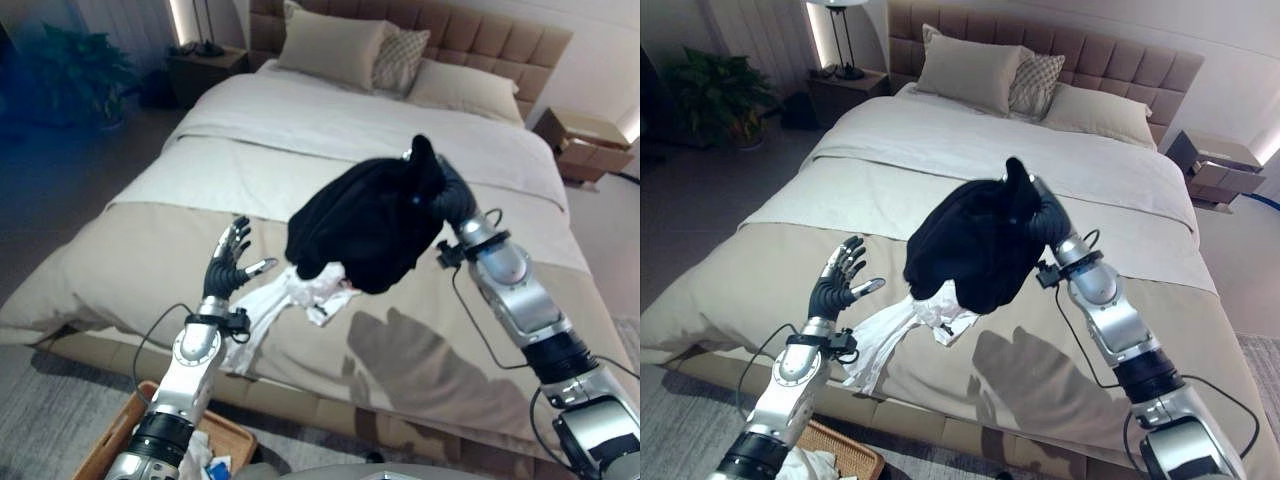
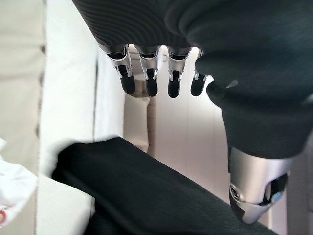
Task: Pick up clothes into the bucket
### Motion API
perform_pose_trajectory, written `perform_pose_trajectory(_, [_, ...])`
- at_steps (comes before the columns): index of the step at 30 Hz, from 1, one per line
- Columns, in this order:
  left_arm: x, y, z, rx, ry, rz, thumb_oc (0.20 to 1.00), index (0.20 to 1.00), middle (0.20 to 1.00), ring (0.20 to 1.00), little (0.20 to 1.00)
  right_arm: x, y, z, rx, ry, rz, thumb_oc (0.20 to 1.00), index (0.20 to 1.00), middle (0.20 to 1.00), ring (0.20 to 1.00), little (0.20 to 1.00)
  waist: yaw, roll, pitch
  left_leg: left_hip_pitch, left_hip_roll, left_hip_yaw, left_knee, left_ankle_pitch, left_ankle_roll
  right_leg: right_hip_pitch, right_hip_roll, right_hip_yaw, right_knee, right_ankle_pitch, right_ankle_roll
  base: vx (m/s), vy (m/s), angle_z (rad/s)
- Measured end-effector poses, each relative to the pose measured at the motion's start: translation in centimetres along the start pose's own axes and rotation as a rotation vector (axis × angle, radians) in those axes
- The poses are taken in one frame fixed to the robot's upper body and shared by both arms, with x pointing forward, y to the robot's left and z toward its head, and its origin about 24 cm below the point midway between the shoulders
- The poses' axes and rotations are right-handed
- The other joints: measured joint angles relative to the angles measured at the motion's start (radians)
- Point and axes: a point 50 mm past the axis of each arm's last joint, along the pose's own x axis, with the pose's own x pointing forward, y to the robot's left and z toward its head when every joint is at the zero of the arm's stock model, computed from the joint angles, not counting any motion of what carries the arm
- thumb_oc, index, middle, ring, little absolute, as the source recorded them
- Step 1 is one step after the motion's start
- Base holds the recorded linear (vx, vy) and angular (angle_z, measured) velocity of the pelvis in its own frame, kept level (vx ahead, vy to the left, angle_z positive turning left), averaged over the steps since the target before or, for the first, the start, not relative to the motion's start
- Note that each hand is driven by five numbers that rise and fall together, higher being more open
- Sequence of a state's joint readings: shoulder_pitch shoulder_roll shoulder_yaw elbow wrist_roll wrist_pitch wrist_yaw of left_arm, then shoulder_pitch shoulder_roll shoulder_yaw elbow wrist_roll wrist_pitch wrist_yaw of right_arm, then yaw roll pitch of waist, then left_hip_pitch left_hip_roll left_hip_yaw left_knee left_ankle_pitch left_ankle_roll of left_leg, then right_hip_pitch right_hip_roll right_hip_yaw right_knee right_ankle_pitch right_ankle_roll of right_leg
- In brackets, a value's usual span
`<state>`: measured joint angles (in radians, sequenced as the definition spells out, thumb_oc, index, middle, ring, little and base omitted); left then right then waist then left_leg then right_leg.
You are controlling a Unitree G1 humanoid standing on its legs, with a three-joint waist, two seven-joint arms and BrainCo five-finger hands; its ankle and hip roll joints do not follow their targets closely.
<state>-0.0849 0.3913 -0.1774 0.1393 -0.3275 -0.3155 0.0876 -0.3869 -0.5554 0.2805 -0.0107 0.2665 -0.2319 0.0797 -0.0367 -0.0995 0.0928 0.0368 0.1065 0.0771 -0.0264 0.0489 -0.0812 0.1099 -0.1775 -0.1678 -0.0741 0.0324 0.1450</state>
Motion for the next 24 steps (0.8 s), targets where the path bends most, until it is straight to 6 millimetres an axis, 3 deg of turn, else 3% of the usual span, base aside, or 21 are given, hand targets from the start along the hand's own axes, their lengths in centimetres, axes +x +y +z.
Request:
perform_pose_trajectory(6, [1.2, -1.7, 1.6, 0.028, -0.076, -0.087, 1.0, 1.0, 1.0, 1.0, 1.0, -1.1, 1.4, 0.2, 0.032, -0.006, 0.075, 0.2, 0.2, 0.2, 0.2, 0.2, 0.001, 0.026, -0.022, 0.01, 0.0, -0.004, -0.003, 0.0, 0.0, 0.012, 0.004, -0.003, -0.002, 0.0, 0.0, 0.02, -0.006, 0.02])
perform_pose_trajectory(13, [2.4, -4.3, 2.7, 0.027, -0.121, -0.23, 1.0, 1.0, 1.0, 1.0, 1.0, -1.1, 2.1, 0.1, 0.091, -0.001, 0.11, 0.2, 0.2, 0.2, 0.2, 0.2, -0.001, 0.028, -0.032, 0.021, 0.0, -0.005, -0.005, 0.0, 0.0, 0.023, 0.001, -0.004, -0.003, 0.0, 0.0, 0.0, -0.001, 0.0])
perform_pose_trajectory(21, [2.6, -7.0, 2.0, 0.026, -0.072, -0.382, 1.0, 1.0, 1.0, 1.0, 1.0, -1.0, 3.3, 0.2, 0.109, -0.006, 0.168, 0.2, 0.2, 0.2, 0.2, 0.2, -0.003, 0.03, -0.048, 0.021, -0.002, -0.005, -0.012, 0.0, 0.0, 0.019, 0.001, -0.004, -0.002, 0.0, 0.0, 0.0, 0.0, 0.0])
perform_pose_trajectory(24, [2.5, -8.1, 1.0, -0.102, -0.004, -0.437, 1.0, 1.0, 1.0, 1.0, 1.0, -0.9, 4.1, 0.5, 0.155, -0.016, 0.196, 0.2, 0.2, 0.2, 0.2, 0.2, -0.01, 0.031, -0.056, 0.021, -0.005, -0.003, -0.014, 0.0, 0.0, 0.013, -0.001, -0.002, -0.002, 0.0, 0.0, 0.0, 0.0, 0.0])
